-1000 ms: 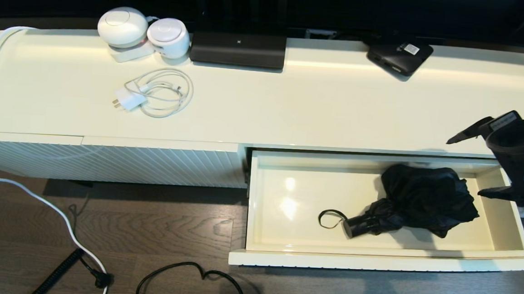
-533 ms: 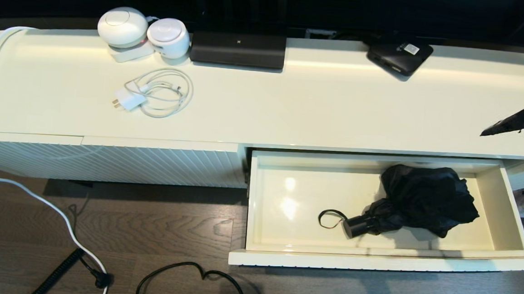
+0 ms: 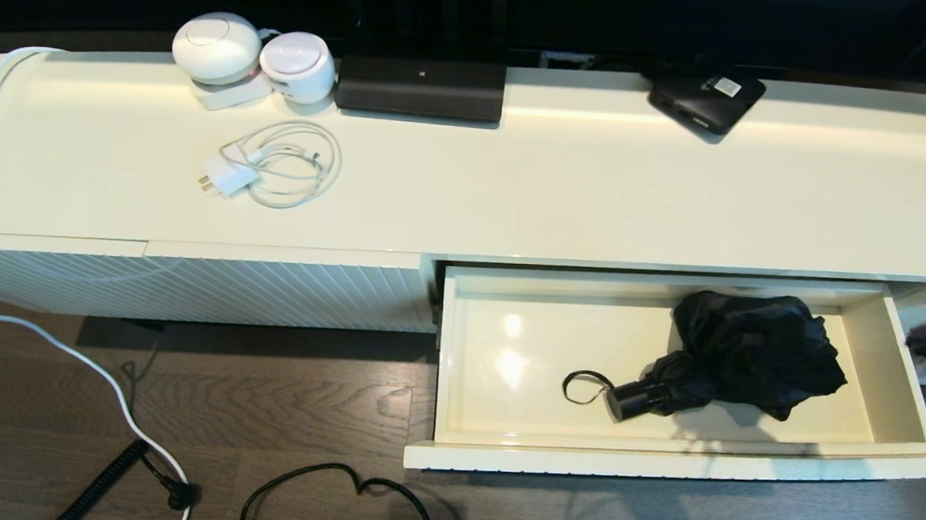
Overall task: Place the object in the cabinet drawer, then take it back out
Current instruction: Close the drawer
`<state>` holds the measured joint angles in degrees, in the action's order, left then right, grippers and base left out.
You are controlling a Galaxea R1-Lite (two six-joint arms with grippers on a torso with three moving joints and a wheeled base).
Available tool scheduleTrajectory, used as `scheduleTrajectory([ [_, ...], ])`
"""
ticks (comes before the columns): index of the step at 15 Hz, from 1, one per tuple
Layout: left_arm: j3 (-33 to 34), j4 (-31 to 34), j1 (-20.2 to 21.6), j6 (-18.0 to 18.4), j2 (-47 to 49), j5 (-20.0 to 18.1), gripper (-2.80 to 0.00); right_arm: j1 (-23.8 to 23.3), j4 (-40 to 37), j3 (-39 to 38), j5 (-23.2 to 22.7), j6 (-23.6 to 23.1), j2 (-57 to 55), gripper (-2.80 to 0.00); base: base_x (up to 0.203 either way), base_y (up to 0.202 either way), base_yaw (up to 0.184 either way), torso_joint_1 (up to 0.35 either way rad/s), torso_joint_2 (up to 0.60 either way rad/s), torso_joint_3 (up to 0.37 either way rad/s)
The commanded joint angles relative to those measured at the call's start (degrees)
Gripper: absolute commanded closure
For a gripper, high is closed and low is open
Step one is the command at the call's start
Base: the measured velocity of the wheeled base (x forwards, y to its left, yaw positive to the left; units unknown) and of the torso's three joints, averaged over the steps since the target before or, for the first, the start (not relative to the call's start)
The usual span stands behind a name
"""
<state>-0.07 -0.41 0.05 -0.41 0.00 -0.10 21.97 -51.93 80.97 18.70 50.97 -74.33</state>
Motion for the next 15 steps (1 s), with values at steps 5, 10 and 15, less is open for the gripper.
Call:
scheduleTrajectory([
  [5, -0.01, -0.02, 0.04, -0.02, 0.00, 0.01, 0.00, 10.00, -9.96, -7.08, -2.86, -14.08, 8.70, 0.00, 0.000, 0.000, 0.000, 0.000, 0.00, 0.000],
  [10, -0.01, -0.02, -0.01, -0.02, 0.00, 0.01, 0.00, 11.42, -13.21, -17.62, -14.18, -19.95, 12.09, 0.00, 0.000, 0.000, 0.000, 0.000, 0.00, 0.000],
  [15, -0.01, -0.02, -0.05, -0.02, 0.00, 0.01, 0.00, 11.50, -6.50, -27.71, -18.21, -24.04, 13.57, 0.00, 0.000, 0.000, 0.000, 0.000, 0.00, 0.000],
])
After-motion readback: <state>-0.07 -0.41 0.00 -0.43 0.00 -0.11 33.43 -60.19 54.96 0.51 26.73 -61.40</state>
